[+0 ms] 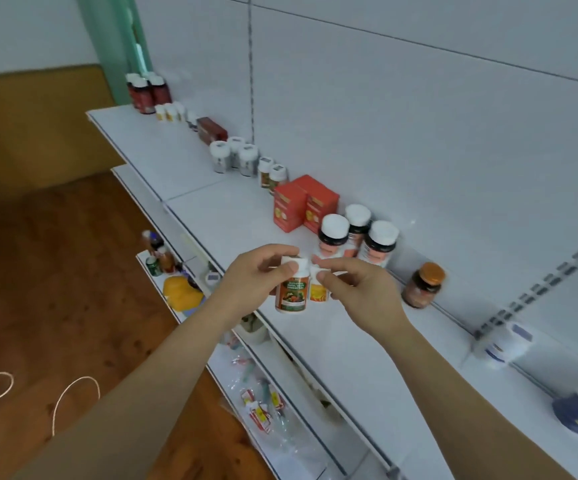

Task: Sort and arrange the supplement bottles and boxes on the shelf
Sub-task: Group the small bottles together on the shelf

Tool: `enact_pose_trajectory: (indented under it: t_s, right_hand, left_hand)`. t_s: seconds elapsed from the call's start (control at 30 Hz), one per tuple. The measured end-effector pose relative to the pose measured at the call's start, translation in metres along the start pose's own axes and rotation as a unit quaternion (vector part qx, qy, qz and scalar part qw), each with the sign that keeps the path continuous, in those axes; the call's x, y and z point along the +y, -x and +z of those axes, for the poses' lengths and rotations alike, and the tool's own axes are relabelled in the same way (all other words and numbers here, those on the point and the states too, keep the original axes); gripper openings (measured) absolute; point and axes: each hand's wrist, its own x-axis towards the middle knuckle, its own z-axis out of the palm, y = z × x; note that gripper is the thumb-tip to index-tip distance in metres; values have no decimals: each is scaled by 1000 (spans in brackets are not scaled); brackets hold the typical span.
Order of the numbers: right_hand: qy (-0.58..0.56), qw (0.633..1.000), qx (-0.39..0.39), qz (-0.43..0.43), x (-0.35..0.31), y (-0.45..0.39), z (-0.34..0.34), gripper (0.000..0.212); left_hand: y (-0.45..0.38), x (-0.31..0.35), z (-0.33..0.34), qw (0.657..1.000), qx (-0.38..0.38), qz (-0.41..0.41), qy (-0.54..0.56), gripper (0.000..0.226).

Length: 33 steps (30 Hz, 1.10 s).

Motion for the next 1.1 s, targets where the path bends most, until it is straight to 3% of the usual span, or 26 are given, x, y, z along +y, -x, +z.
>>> enact_pose_trajectory:
  t_s: [0.17, 0.53, 0.73, 1.1]
  right_hand:
    - [16, 999, -28, -2, -23, -49, 56, 14]
    - [74, 997, 37, 3, -70, -135, 170, 17]
    - [87, 993, 73, 34, -71, -181, 181, 14]
    - [196, 959, 206, -2, -40, -261, 186, 19]
  left_hand:
    - [-30, -16, -68, 1000, 12, 6, 14, 22]
    - [-116, -15, -207, 997, -50, 33, -52, 24]
    - [-187, -22, -227, 989, -88, 52, -103, 25]
    - [-320, -38, -218, 951, -151, 118, -244, 36]
